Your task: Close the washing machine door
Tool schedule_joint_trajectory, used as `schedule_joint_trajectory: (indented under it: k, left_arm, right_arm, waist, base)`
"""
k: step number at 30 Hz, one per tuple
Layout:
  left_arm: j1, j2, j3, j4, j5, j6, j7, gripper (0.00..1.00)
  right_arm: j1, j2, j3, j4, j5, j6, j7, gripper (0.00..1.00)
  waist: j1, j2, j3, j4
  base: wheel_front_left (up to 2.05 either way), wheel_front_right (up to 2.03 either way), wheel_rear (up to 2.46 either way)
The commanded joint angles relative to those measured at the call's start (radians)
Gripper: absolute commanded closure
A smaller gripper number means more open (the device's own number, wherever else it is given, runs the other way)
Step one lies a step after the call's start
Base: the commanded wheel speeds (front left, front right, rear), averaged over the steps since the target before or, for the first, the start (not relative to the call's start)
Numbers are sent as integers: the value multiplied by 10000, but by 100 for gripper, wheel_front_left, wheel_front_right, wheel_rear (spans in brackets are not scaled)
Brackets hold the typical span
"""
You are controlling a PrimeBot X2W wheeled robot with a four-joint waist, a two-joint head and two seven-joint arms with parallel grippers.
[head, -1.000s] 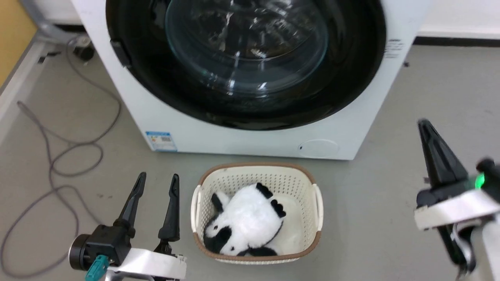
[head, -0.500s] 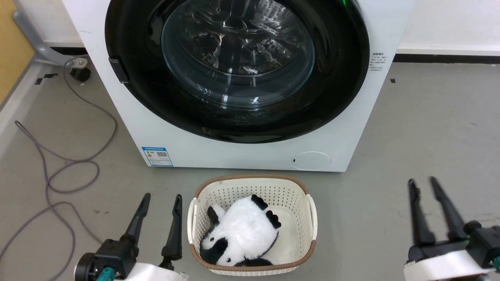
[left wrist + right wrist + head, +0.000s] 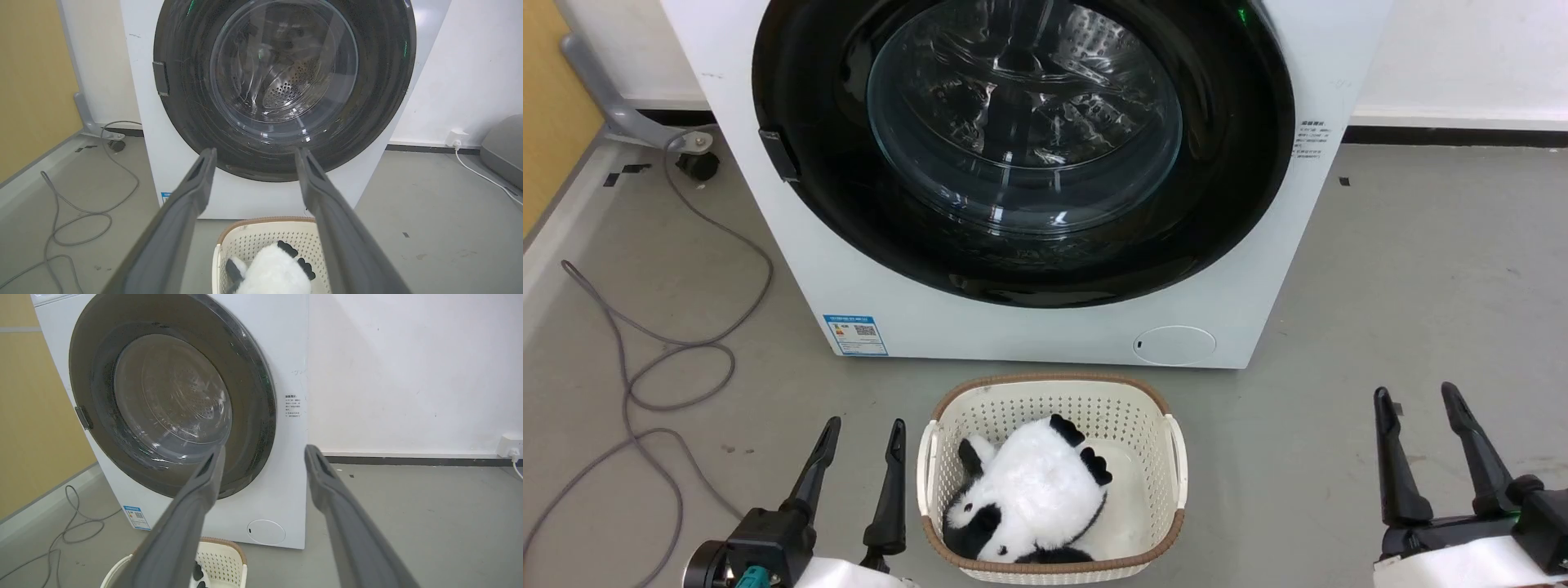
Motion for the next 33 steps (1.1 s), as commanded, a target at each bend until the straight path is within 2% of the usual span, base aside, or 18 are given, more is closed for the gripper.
schedule_joint_trajectory:
  k: [1,4,5,33]
  left_arm:
    - [105,9,17,9,26,49,-44,0]
    - [105,9,30,-43,23,52,-44,0]
    - [2,0,17,-38,-11,12,0,100]
    - [-104,0,120,-169,293,190,551,100]
  right_arm:
    - [123,47,-27,-11,74,-7,-43,0]
    - [136,48,-11,3,98,-7,-43,0]
    - [3,0,0,6,53,0,0,100]
    - [-82,9,221,-3,-232,-2,542,100]
  waist:
    - [0,-1,-4,1]
    - [0,-1,5,-1]
    - [0,-1,4,0]
    - [0,-1,-111,-93]
  base:
    - [0,0,0]
    - [0,0,0]
    - [0,0,0]
    - [0,0,0]
